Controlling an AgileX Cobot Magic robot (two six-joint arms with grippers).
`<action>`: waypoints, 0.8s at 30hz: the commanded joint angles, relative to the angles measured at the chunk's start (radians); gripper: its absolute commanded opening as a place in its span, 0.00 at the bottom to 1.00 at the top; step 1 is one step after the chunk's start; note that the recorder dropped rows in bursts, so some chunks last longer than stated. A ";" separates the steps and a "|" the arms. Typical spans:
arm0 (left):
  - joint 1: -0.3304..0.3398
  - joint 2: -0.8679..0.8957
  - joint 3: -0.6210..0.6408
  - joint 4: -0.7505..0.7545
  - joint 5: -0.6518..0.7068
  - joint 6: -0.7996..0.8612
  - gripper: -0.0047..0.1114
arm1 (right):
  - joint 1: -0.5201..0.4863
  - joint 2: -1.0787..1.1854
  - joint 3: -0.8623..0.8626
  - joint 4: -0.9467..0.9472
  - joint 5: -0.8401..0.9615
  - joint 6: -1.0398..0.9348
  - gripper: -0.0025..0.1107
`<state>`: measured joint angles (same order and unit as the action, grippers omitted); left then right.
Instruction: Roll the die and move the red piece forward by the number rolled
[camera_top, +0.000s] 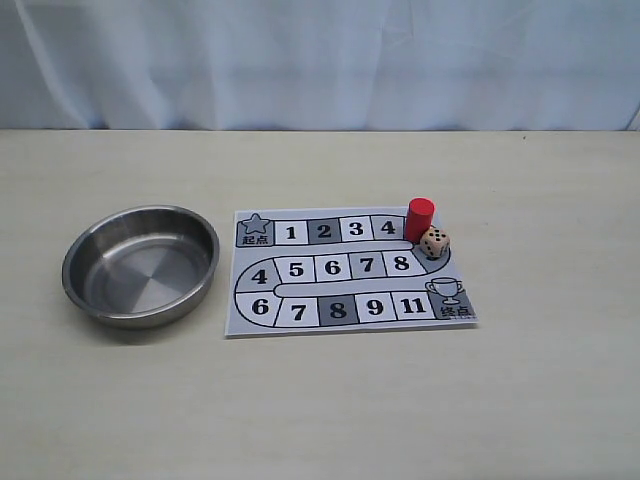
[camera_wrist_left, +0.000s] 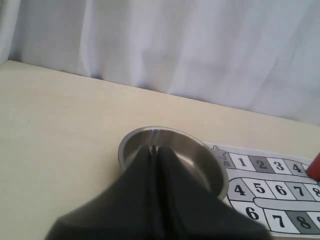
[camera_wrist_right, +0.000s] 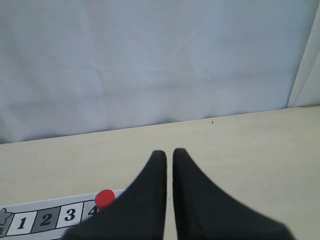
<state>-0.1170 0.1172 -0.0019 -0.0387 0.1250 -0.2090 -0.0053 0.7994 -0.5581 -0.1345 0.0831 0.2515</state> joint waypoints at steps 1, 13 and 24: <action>0.000 -0.006 0.002 0.001 -0.013 -0.006 0.04 | -0.005 -0.157 0.120 -0.008 -0.033 -0.005 0.06; 0.000 -0.006 0.002 0.000 -0.011 -0.006 0.04 | -0.005 -0.325 0.211 0.001 -0.026 -0.005 0.06; 0.000 -0.006 0.002 0.000 -0.011 -0.006 0.04 | -0.005 -0.331 0.211 0.001 -0.026 -0.005 0.06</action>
<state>-0.1170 0.1172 -0.0019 -0.0387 0.1250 -0.2090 -0.0053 0.4740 -0.3507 -0.1345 0.0630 0.2515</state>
